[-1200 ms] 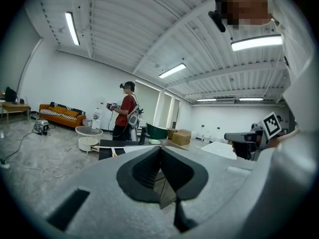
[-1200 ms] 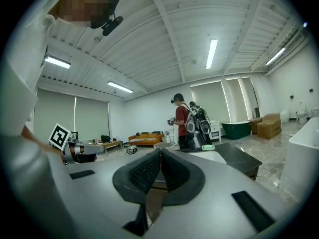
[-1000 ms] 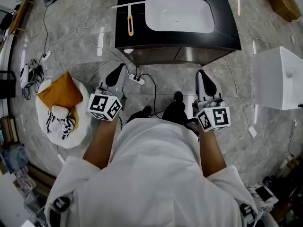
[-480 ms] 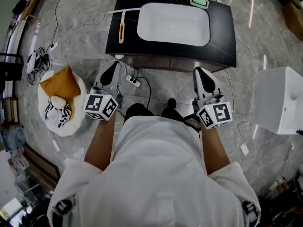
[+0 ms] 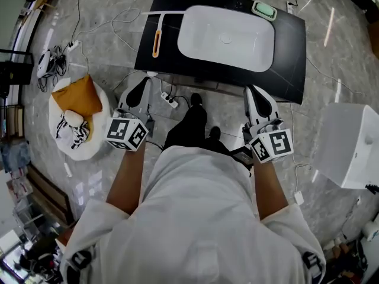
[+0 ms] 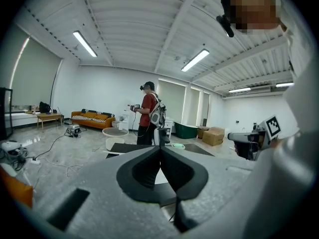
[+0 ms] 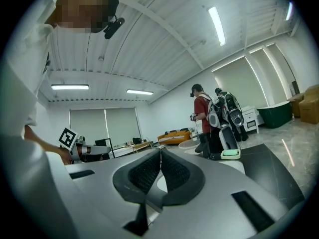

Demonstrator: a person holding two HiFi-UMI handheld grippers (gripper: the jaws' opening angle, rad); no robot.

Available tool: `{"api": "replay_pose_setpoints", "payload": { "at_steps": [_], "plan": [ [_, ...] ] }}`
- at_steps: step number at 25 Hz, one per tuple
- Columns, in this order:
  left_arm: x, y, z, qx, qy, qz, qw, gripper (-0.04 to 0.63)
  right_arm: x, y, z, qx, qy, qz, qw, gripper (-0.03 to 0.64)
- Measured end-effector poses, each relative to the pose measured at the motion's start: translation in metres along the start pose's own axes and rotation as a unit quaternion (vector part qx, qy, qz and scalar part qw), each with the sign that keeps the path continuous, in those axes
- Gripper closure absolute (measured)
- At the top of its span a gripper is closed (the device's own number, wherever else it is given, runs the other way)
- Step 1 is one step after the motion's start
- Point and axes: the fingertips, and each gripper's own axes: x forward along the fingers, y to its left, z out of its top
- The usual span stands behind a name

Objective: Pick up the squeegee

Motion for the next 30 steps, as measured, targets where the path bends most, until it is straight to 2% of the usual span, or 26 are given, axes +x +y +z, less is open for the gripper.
{"api": "replay_pose_setpoints", "payload": {
  "at_steps": [5, 11, 16, 25, 30],
  "plan": [
    [0.039, 0.042, -0.006, -0.014, 0.005, 0.010, 0.9998, 0.580, 0.063, -0.013, 0.007, -0.013, 0.004, 0.008, 1.000, 0.601],
    [0.095, 0.095, 0.013, -0.020, 0.011, 0.032, 0.9992, 0.580, 0.133, -0.042, 0.023, -0.029, 0.033, 0.022, 0.999, 0.601],
    [0.135, 0.133, 0.021, -0.021, 0.035, 0.037, 0.9985, 0.580, 0.182, -0.058, 0.033, -0.034, 0.049, 0.025, 0.998, 0.601],
    [0.198, 0.185, -0.006, -0.032, 0.134, 0.010, 0.9905, 0.578, 0.253, -0.085, 0.025, -0.040, 0.070, 0.012, 0.997, 0.601],
    [0.224, 0.196, -0.033, -0.046, 0.204, -0.010, 0.9779, 0.577, 0.263, -0.098, 0.019, -0.029, 0.070, 0.015, 0.997, 0.601]
  ]
}}
